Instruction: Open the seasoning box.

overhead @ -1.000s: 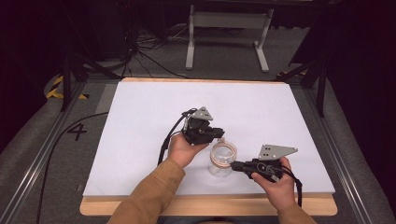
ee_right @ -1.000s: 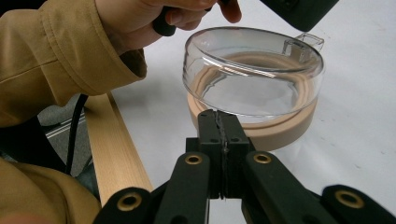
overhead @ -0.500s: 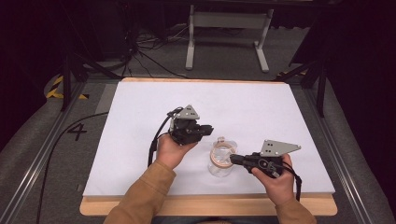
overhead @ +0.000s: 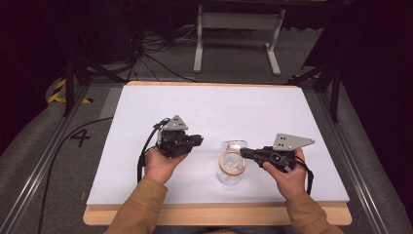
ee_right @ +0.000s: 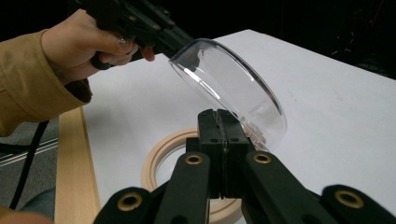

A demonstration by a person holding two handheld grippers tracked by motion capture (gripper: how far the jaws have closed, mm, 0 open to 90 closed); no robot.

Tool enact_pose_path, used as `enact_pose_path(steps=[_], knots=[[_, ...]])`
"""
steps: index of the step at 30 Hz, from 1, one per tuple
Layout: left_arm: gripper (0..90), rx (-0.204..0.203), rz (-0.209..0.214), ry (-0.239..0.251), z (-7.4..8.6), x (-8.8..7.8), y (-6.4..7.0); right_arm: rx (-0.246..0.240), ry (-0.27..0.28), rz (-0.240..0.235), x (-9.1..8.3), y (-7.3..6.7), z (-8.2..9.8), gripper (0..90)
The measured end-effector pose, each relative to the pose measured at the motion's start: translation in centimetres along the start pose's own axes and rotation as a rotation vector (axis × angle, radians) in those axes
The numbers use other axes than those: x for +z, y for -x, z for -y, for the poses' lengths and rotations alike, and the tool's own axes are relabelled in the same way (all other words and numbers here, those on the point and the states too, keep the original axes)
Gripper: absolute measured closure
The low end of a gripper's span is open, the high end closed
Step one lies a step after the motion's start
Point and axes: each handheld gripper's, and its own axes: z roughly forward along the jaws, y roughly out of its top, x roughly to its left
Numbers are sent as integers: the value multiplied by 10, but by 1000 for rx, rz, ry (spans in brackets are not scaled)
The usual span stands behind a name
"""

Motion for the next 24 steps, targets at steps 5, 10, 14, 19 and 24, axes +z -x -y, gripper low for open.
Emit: enact_pose_path(steps=[5, 10, 14, 19, 24], knots=[[822, -36, -25, -2, 11, -11, -4, 2, -2, -1, 5, 10, -3, 900], [819, -47, -43, -11, 18, -19, -7, 5, -12, 3, 12, 18, -3, 900], [815, -64, -46, -14, 21, -21, -9, 10, -22, 11, 16, 22, -2, 900], [815, -65, -46, -20, 21, -21, -8, -4, -42, 32, 21, 24, 1, 900], [814, -68, -37, -26, 21, -19, -8, -9, -40, 35, 19, 24, 1, 900]])
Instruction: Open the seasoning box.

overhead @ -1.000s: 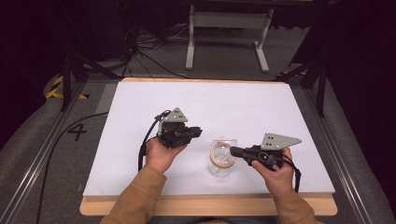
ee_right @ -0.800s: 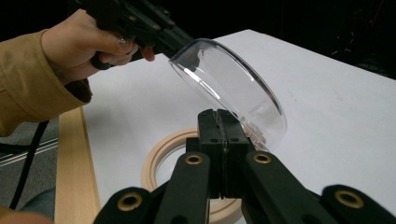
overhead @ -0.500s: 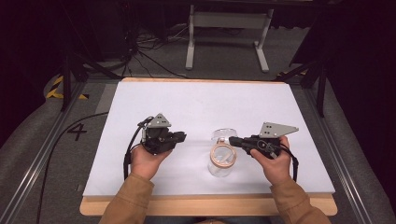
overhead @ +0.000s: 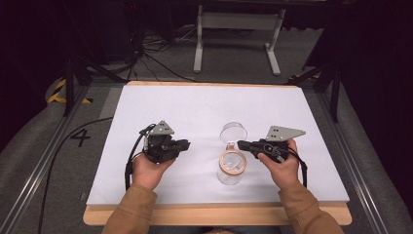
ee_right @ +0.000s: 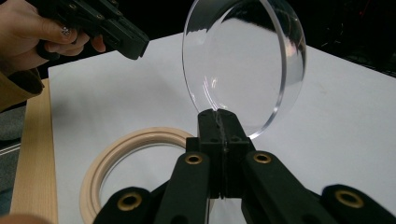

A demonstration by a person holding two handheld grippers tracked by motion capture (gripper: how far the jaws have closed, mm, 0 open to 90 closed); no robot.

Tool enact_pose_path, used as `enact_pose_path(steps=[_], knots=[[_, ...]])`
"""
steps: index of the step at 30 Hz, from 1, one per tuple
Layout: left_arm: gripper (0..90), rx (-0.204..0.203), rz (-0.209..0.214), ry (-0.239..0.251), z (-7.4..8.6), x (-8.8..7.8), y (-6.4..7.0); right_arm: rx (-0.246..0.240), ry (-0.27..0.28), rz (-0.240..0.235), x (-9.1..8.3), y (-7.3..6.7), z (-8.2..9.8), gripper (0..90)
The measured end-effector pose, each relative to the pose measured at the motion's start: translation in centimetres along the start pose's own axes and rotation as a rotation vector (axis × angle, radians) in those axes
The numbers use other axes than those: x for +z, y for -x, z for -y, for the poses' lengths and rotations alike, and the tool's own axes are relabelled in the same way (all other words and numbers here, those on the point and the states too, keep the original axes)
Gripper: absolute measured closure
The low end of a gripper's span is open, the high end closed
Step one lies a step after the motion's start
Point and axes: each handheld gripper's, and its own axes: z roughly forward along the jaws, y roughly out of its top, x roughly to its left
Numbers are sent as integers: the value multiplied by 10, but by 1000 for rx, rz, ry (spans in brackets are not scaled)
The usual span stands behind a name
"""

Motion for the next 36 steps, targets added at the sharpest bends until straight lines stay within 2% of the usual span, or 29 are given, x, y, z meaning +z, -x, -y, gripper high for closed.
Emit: enact_pose_path(steps=[4, 9, 11, 12, 13, 14, 16, 17, 20, 21, 24, 27, 31, 33, 36], knots=[[808, 19, 4, 7, -2, 0, 2, -7, 15, -2, -5, -3, -4, 900], [790, 51, -6, -16, -5, -4, 2, -14, 38, 8, -21, -1, -11, 900], [786, 62, -22, -30, -6, -9, -1, -13, 35, 29, -32, 3, -12, 900], [779, 62, -22, -30, -6, -9, -1, -13, 35, 29, -32, 3, -12, 900], [779, 62, -22, -30, -6, -9, -1, -3, 26, 49, -42, 7, -13, 900], [779, 62, -29, -34, -6, -10, -2, -3, 26, 49, -42, 7, -13, 871], [775, 61, -45, -49, -6, -12, -4, 1, 22, 80, -51, 11, -12, 847], [767, 58, -57, -60, -5, -15, -8, 12, 12, 107, -58, 15, -11, 823], [761, 50, -73, -61, -4, -17, -12, 27, -7, 131, -64, 20, -10, 797], [758, 32, -70, -63, -3, -18, -14, 34, -17, 163, -69, 25, -7, 763], [752, 26, -88, -69, -1, -20, -19, 54, -35, 186, -73, 30, -4, 732], [746, 3, -105, -80, 1, -20, -23, 73, -65, 234, -78, 38, 1, 699], [730, -6, -128, -96, 3, -20, -30, 88, -109, 280, -83, 46, 9, 652], [728, -20, -127, -101, 4, -19, -33, 100, -125, 297, -84, 49, 13, 633], [717, -16, -145, -115, 5, -16, -39, 130, -158, 318, -86, 57, 22, 604]])
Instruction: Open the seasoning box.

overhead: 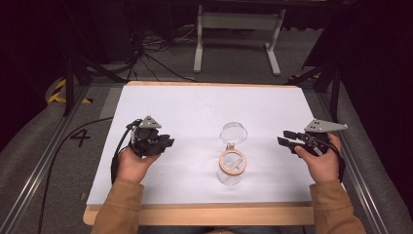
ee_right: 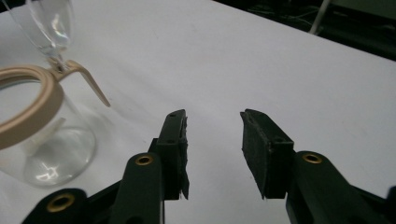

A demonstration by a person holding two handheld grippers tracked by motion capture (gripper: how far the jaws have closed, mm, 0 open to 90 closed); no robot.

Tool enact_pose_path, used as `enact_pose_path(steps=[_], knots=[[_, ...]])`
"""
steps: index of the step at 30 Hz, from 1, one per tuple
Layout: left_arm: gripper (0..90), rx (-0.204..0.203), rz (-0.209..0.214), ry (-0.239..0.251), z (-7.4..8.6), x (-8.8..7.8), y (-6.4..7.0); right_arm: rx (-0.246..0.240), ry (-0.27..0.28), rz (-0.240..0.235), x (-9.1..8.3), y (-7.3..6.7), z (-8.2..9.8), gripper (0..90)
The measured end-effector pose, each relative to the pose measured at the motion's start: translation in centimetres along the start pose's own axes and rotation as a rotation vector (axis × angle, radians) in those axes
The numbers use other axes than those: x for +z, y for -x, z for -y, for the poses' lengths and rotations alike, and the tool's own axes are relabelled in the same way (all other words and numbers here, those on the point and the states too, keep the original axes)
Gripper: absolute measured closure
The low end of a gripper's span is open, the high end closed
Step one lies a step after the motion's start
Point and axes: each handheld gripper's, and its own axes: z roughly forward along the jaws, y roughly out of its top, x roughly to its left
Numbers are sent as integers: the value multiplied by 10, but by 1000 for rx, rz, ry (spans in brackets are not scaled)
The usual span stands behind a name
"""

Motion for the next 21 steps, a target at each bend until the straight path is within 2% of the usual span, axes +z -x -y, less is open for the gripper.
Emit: enact_pose_path(steps=[3, 6, 8, 16, 18, 21], knots=[[711, -20, -6, -20, 2, 5, -4, 20, -17, 16, 2, 6, 6, 571], [703, -21, -11, -40, 4, 11, -8, 40, -42, 35, 5, 14, 14, 552], [700, -24, -17, -36, 6, 14, -10, 44, -51, 38, 6, 16, 17, 549], [685, -58, -22, -76, 15, 30, -19, 87, -120, 51, 19, 29, 35, 517], [679, -57, -20, -87, 18, 33, -22, 94, -140, 48, 22, 32, 40, 507], [673, -73, -17, -101, 21, 37, -24, 74, -173, 58, 28, 35, 45, 504]])
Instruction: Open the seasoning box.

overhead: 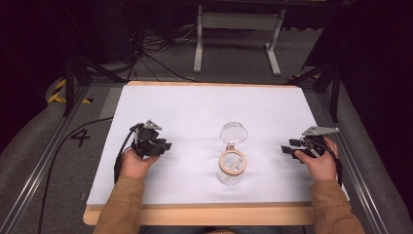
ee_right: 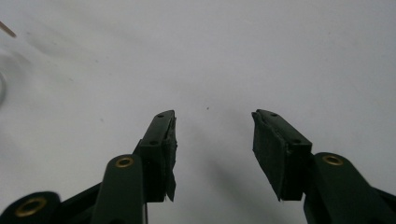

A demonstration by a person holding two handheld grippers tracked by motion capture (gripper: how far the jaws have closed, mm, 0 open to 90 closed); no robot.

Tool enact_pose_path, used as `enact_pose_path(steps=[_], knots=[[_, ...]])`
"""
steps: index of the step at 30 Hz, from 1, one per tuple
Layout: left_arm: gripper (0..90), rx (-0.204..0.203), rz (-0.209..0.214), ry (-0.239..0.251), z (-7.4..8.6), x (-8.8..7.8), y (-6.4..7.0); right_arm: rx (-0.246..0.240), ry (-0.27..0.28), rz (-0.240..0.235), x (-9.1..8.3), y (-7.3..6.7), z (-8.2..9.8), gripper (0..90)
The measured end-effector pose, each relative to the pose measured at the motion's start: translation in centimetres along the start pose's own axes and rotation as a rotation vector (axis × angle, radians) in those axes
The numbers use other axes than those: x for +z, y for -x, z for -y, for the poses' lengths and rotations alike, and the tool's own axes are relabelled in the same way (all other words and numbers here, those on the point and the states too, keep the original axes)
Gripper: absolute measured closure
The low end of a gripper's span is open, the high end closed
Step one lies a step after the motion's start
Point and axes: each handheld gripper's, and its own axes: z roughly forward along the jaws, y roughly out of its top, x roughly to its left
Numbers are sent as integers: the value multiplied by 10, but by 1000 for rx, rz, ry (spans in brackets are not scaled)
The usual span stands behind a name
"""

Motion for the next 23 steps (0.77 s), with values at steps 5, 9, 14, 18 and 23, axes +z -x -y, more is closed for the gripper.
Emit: enact_pose_path(steps=[5, 9, 14, 18, 23], knots=[[661, 10, -18, -13, 4, 6, -3, -7, -39, -8, 10, 1, 5, 493], [639, 12, -10, -26, 7, 10, -5, -20, -58, -9, 16, 1, 8, 491], [626, 13, 3, -37, 8, 14, -4, -45, -77, 3, 23, -2, 10, 477], [626, 27, 8, -40, 8, 14, -4, -56, -66, 0, 23, -3, 9, 474], [596, 38, -2, -15, 7, 14, -2, -69, -37, 4, 20, -5, 7, 474]])
